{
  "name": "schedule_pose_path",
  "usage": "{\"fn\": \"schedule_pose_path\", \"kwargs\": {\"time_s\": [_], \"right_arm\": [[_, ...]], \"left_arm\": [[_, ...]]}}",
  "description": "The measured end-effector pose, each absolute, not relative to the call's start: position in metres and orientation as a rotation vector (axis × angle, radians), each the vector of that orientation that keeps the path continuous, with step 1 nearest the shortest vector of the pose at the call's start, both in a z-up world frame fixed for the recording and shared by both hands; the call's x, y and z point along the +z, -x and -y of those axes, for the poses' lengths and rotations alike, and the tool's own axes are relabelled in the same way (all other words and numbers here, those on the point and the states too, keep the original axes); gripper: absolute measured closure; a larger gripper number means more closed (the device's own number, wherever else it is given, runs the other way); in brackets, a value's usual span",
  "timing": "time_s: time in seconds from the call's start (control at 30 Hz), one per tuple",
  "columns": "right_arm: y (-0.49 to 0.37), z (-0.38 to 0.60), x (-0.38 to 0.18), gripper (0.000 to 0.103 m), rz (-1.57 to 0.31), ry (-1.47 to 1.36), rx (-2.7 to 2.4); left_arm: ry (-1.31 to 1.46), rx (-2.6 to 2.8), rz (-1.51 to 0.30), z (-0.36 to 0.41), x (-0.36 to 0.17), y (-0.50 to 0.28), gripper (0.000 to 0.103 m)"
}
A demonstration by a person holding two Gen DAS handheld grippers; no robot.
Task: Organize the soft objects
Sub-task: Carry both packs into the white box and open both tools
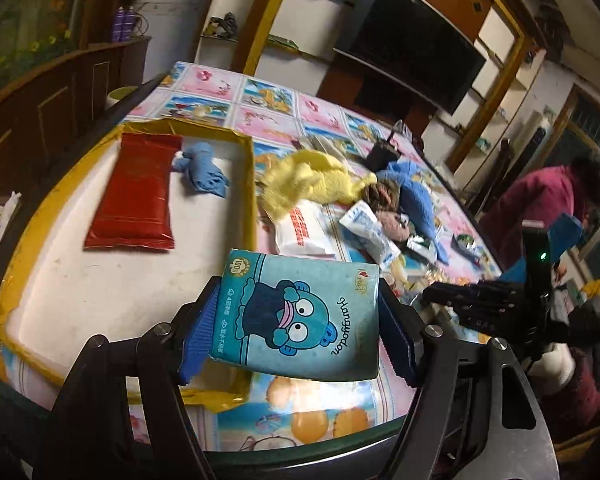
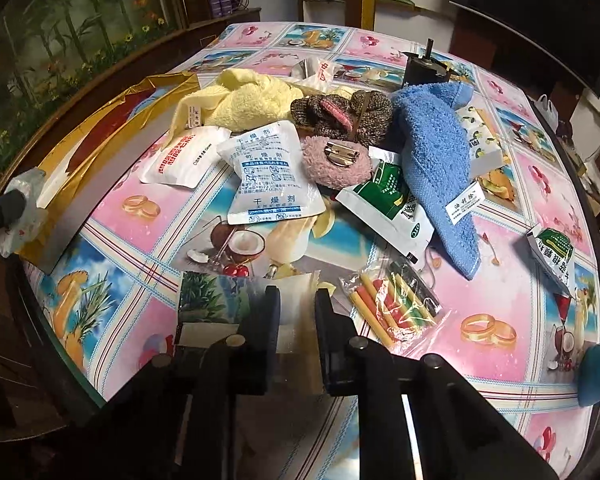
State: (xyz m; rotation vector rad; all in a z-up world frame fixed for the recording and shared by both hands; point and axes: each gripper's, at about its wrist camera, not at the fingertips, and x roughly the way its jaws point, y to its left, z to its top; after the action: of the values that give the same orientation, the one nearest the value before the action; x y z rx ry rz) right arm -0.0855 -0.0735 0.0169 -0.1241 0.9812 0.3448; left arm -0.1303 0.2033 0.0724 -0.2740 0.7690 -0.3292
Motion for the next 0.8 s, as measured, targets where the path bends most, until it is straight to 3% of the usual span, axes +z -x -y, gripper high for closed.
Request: {"fn": "schedule_pose_path", "kwargs": {"time_s": [0.13,0.2,0.23,0.27,0.47,0.8], "right_arm": [[0.084,0.075,0.021,0.087,-0.989,0.085,0.441],[0.086,0.072,0.021,0.072,-1.004,0.131,0.464],[0.086,0.072,0.020,0.052,-1.024,0.147,0.469],[0.086,0.072,0.019,0.040,-1.042,0.148,0.472],[0.105,0.068,0.010,0.037,-1.121,0.170,0.543],[0.067,0.004,0.008,0.034,-1.013,0.327,0.545]], "left_arm": [[0.303,-0.329,-0.745,-0.219,0.079,0.138,0.030],[0.309,-0.323,-0.746,-0.222,0.080,0.139,0.030],[0.313,-0.318,-0.748,-0.224,0.079,0.140,0.030],[0.316,-0.316,-0.749,-0.224,0.078,0.139,0.030],[0.346,-0.334,-0.763,-0.224,0.073,0.134,0.030],[0.334,-0.318,-0.766,-0.222,0.076,0.139,0.030]]}}
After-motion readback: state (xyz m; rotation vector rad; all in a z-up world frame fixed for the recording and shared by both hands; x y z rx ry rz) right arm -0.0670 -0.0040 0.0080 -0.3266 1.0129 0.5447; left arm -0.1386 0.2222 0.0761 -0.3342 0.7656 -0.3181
